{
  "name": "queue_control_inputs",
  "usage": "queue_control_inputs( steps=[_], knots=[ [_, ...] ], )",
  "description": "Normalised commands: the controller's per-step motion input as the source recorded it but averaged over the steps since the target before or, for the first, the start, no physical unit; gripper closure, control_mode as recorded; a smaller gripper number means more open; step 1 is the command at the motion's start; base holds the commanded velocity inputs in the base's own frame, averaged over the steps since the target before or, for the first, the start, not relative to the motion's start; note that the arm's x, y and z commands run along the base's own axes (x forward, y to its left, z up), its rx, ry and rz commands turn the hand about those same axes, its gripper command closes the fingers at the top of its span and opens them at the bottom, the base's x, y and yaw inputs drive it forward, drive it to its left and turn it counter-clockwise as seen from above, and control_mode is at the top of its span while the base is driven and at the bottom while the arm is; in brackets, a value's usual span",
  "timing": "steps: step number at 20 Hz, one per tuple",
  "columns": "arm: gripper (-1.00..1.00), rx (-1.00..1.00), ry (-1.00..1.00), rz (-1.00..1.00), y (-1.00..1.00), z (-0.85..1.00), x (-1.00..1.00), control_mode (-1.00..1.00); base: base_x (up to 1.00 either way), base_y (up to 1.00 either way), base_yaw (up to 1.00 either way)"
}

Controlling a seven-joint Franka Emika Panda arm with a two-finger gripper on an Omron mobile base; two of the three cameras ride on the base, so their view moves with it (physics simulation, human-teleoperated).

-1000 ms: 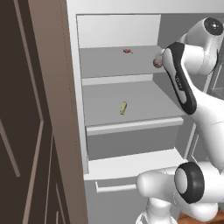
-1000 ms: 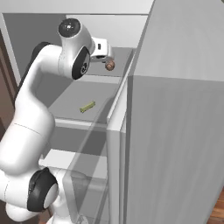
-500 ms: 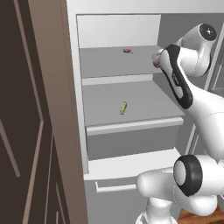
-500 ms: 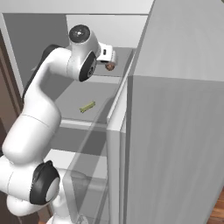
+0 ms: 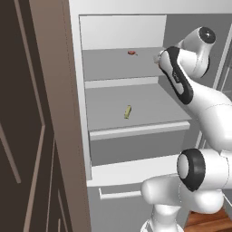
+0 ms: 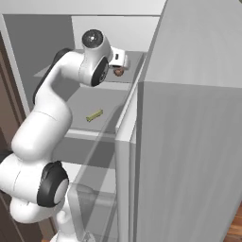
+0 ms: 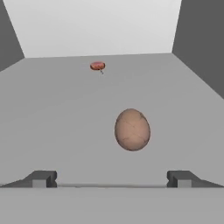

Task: Pick the egg and butter from the fridge and place them by the bowl for mixing.

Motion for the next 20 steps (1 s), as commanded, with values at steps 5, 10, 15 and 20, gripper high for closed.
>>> queue_control_inputs(
  steps=[5, 10, 15, 20],
  knots=[
    [-1.00, 0.00, 0.00, 0.00, -0.03, -0.11, 0.40, -1.00, 0.00, 0.00, 0.00],
    [-1.00, 0.00, 0.00, 0.00, -0.23, -0.10, 0.19, -1.00, 0.00, 0.00, 0.00],
    [-1.00, 0.00, 0.00, 0.00, -0.20, -0.12, 0.14, -1.00, 0.00, 0.00, 0.00],
    [-1.00, 0.00, 0.00, 0.00, 0.00, -0.20, 0.14, -1.00, 0.00, 0.00, 0.00]
  ],
)
